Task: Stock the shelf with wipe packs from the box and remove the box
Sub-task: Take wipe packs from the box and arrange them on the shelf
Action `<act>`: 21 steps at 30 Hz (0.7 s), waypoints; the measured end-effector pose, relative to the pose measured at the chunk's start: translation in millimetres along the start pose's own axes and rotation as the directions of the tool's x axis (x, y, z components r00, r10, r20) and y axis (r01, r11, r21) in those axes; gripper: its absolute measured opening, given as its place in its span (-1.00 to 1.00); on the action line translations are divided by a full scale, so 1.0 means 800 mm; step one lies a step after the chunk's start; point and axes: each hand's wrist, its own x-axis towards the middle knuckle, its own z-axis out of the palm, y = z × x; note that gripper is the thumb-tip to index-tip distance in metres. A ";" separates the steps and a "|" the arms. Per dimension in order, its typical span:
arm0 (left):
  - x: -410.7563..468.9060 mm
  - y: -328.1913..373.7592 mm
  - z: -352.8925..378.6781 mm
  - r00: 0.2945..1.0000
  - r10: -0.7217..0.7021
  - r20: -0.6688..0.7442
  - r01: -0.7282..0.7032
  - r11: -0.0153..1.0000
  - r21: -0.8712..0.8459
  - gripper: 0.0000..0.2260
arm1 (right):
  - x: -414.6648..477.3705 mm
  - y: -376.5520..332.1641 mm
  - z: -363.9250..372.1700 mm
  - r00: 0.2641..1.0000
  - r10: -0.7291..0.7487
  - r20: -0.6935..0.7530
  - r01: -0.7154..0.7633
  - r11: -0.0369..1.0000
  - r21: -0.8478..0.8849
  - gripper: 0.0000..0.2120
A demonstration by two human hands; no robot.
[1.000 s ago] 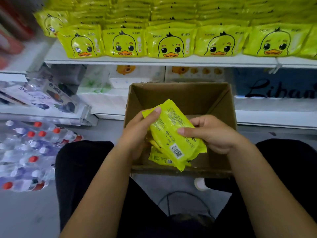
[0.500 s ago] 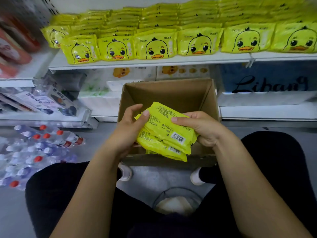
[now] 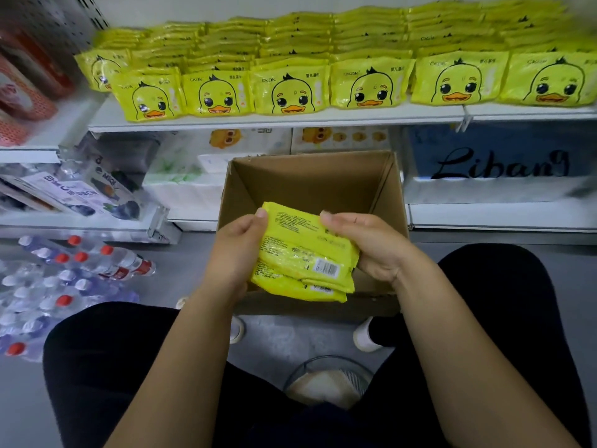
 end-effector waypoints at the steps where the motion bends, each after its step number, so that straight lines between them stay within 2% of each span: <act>1: 0.002 -0.005 -0.001 0.999 0.015 -0.051 -0.017 0.999 -0.033 -0.60 | 0.002 -0.002 -0.001 0.998 -0.018 -0.060 0.023 0.996 0.081 -0.67; 3: 0.009 -0.015 0.000 0.987 0.046 -0.156 -0.057 0.996 -0.066 -0.46 | 0.003 -0.006 -0.004 0.986 -0.053 -0.159 0.079 0.984 0.162 -0.71; 6: 0.002 -0.013 0.011 0.948 0.180 -0.263 -0.188 0.982 -0.004 -0.53 | 0.005 -0.003 -0.001 0.962 -0.103 -0.254 0.132 0.986 0.101 -0.70; 9: -0.007 -0.013 0.021 0.924 0.293 -0.247 -0.277 0.956 0.098 -0.61 | 0.003 0.003 0.010 0.916 -0.162 -0.368 0.177 0.984 0.007 -0.73; 12: -0.010 -0.009 0.023 0.931 0.289 -0.222 -0.282 0.957 0.060 -0.71 | -0.001 0.008 0.015 0.884 -0.209 -0.418 0.214 0.976 -0.036 -0.72; 17: -0.023 -0.001 0.017 0.914 0.343 -0.217 -0.352 0.936 -0.005 -0.54 | -0.006 0.012 0.019 0.886 -0.202 -0.418 0.233 0.972 0.024 -0.77; 19: -0.024 -0.006 0.014 0.896 0.373 -0.243 -0.384 0.923 0.001 -0.50 | -0.004 0.014 0.020 0.868 -0.242 -0.433 0.254 0.967 -0.029 -0.79; 21: -0.026 -0.010 0.012 0.881 0.388 -0.271 -0.394 0.919 0.034 -0.49 | -0.002 0.015 0.019 0.828 -0.319 -0.462 0.270 0.948 -0.171 -0.80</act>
